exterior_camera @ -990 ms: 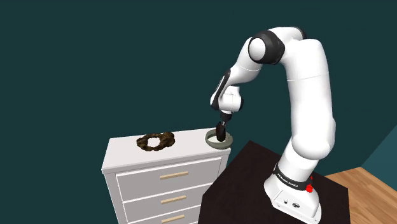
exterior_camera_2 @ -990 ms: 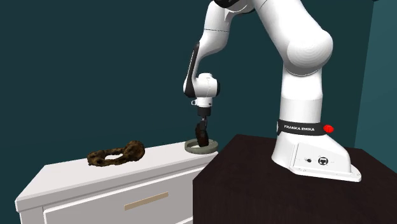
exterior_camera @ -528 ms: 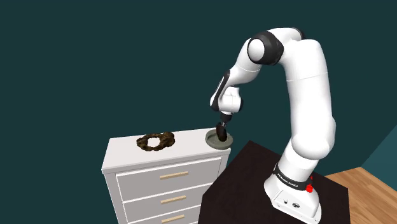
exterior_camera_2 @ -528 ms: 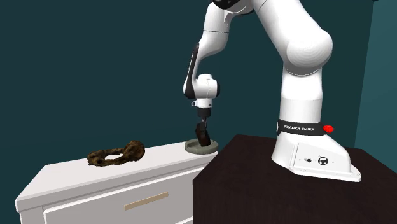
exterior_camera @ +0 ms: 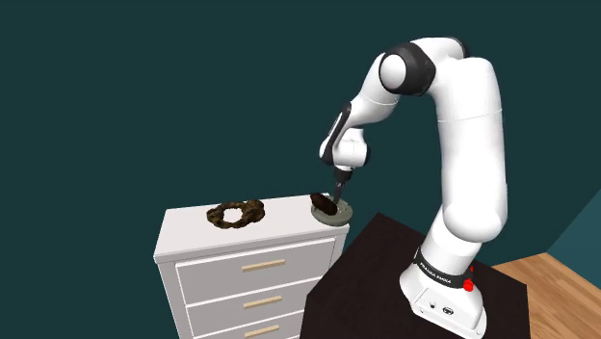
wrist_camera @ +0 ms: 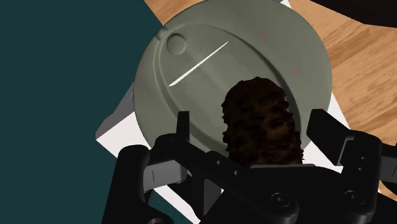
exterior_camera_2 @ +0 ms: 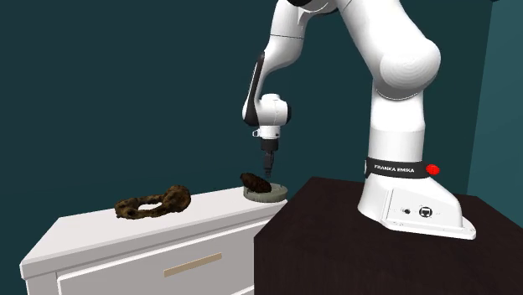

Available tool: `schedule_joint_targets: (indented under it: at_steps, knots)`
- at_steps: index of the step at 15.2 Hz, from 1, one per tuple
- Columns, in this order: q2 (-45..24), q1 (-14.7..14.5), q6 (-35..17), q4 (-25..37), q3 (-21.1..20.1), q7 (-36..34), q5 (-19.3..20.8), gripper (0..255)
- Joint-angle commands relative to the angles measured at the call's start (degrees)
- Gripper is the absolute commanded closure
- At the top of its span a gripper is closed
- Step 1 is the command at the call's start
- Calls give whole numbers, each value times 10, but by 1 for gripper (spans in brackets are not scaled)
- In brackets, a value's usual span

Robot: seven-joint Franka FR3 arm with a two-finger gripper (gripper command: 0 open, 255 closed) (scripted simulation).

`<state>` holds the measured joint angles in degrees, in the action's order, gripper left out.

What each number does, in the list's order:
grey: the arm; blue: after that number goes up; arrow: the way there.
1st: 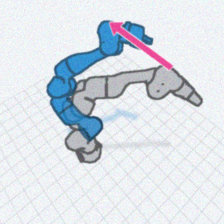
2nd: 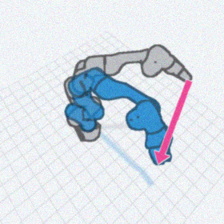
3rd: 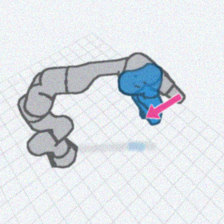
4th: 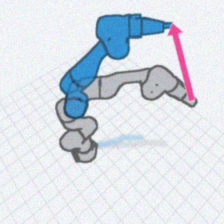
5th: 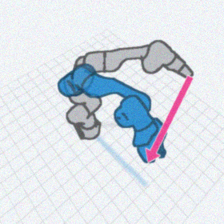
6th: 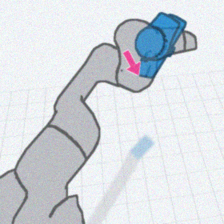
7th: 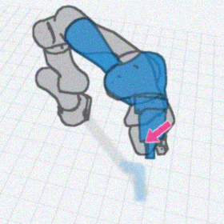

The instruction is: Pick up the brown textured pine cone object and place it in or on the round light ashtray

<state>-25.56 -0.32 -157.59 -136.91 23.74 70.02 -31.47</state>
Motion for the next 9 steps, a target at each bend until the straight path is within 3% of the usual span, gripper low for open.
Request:
schedule_joint_targets:
  at_steps: [1, 2, 9]
  knots:
    - [34, -23, 22, -11, 32, -23, 34, 0]
    - [50, -33, 33, -15, 46, -36, 52, 0]
    - [50, -33, 33, -15, 46, -36, 52, 0]
